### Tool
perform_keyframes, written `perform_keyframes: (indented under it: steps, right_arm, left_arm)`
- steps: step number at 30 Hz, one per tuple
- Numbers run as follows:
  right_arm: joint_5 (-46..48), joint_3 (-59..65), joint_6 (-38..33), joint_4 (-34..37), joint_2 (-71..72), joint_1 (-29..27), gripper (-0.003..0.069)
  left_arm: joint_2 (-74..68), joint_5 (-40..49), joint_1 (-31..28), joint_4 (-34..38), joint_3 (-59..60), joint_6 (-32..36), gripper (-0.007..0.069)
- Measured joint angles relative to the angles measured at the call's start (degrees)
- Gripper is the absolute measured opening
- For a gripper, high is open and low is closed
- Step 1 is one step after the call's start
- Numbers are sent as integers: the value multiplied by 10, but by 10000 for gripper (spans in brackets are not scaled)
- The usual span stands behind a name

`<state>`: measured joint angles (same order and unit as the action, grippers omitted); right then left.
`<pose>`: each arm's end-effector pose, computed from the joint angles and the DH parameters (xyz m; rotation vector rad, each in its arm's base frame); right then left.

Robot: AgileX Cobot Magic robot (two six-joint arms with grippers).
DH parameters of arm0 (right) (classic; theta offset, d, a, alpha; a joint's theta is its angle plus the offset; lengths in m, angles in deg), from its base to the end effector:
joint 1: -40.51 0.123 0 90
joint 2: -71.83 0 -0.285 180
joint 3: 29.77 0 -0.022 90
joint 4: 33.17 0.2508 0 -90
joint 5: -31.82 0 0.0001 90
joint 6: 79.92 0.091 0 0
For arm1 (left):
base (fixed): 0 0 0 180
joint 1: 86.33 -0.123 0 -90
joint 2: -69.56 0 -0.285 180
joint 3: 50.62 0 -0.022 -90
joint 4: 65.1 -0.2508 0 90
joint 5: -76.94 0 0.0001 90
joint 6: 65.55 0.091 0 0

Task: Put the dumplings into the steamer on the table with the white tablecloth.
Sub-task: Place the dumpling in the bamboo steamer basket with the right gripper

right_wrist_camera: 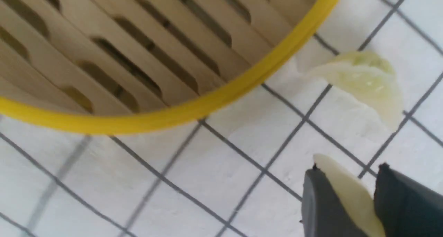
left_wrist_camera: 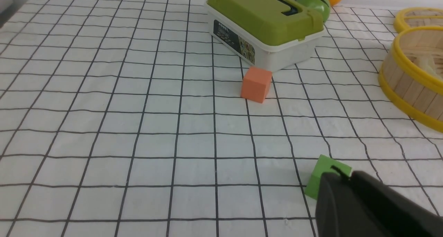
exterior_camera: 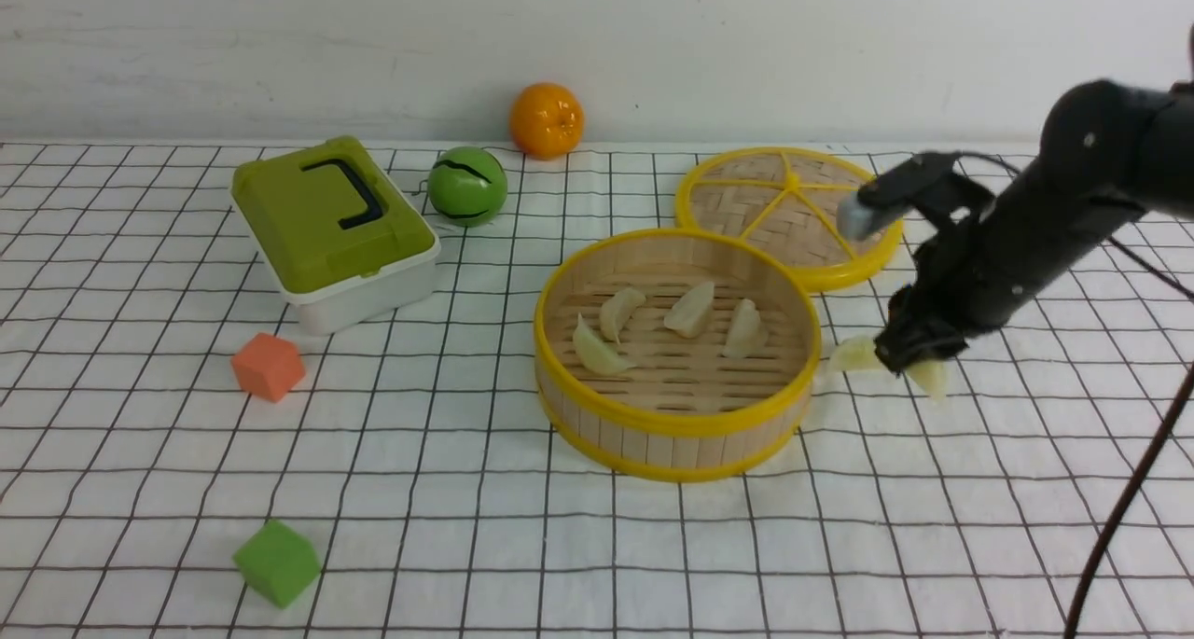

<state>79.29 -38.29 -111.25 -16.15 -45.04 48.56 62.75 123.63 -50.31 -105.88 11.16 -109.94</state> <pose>0.4051 0.0771 0.2389 -0.7027 2.5763 0.2290 0.0407 0.0239 0.2449 0.0190 1.8388 -0.1449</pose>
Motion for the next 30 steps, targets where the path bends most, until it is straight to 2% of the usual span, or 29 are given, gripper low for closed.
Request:
perform_keyframes:
  steps: [2, 4, 9, 13, 21, 24, 25, 27, 28, 30]
  right_arm:
    - [-1, -17, 51, 53, 20, 13, 196]
    - [-29, -23, 66, 111, 26, 38, 196]
    - [-142, -23, 26, 192, -19, 116, 196]
    - [-210, -23, -12, 212, -71, 147, 196]
    - [-247, -23, 1, 218, -115, 149, 197]
    - [-249, -23, 4, 223, -115, 149, 250]
    - [-251, -23, 4, 227, -115, 149, 318]
    - [-251, -23, 4, 229, -111, 147, 400]
    - [-249, -23, 5, 229, -109, 146, 407]
    - [-241, -23, 6, 229, -90, 138, 474]
  left_arm:
    - [0, 0, 0, 0, 0, 0, 36]
    - [0, 0, 0, 0, 0, 0, 38]
    - [0, 0, 0, -2, 0, 0, 39]
    - [0, 0, 0, -2, 0, 0, 41]
    - [0, 0, 0, -2, 0, 0, 48]
    - [0, 0, 0, -2, 0, 0, 50]
    - [0, 0, 0, -2, 0, 0, 52]
    - [0, 0, 0, -2, 0, 0, 55]
    - [0, 0, 0, -2, 0, 0, 55]
    - [0, 0, 0, -2, 0, 0, 57]
